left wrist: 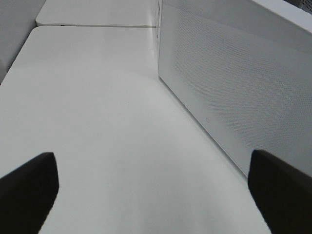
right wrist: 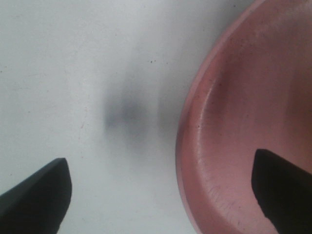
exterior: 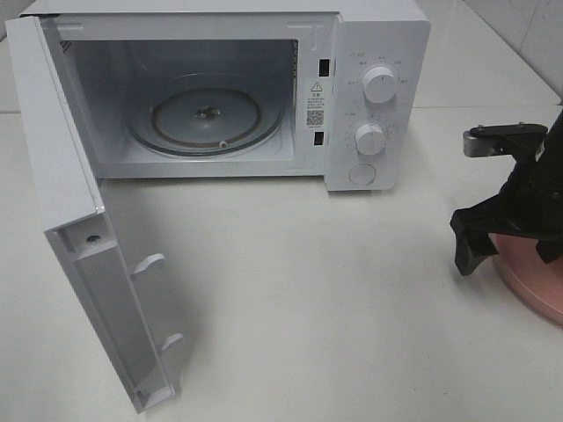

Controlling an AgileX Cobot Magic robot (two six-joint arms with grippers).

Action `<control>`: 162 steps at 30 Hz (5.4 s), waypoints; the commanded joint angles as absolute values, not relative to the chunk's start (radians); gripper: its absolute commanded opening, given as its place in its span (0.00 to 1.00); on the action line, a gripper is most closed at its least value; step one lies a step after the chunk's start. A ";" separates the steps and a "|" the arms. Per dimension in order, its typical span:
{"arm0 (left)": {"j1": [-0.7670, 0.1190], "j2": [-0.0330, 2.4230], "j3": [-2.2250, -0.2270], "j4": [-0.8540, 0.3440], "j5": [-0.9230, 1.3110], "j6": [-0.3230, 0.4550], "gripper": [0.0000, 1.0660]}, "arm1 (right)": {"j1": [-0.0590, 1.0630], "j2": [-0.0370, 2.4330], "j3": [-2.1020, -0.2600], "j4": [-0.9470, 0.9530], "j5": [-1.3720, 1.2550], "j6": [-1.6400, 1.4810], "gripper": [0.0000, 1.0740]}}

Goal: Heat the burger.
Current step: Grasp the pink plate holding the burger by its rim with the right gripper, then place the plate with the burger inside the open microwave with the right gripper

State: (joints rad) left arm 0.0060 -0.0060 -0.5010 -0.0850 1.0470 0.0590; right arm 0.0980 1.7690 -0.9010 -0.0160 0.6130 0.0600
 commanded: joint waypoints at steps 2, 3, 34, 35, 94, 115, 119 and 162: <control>0.004 -0.031 -0.499 -0.088 1.036 0.061 0.92 | 0.080 1.807 -0.901 -0.030 0.583 0.065 0.87; 0.004 -0.031 -0.499 -0.088 1.036 0.061 0.92 | 0.080 1.814 -0.901 -0.033 0.578 0.065 0.87; 0.004 -0.031 -0.499 -0.088 1.036 0.061 0.92 | 0.069 1.909 -0.901 -0.223 0.535 0.200 0.21; 0.004 -0.031 -0.499 -0.088 1.036 0.061 0.92 | 0.069 1.909 -0.901 -0.223 0.536 0.195 0.10; 0.004 -0.031 -0.499 -0.088 1.036 0.061 0.92 | 0.578 1.682 -0.808 -0.598 0.952 0.633 0.00; 0.004 -0.031 -0.499 -0.088 1.036 0.061 0.92 | 0.896 1.525 -0.808 -0.592 1.067 0.590 0.00; 0.004 -0.031 -0.499 -0.088 1.036 0.061 0.92 | 0.938 1.525 -0.808 -0.597 1.052 0.555 0.00; 0.004 -0.031 -0.499 -0.088 1.036 0.061 0.92 | 0.991 1.525 -0.808 -0.686 0.743 0.060 0.00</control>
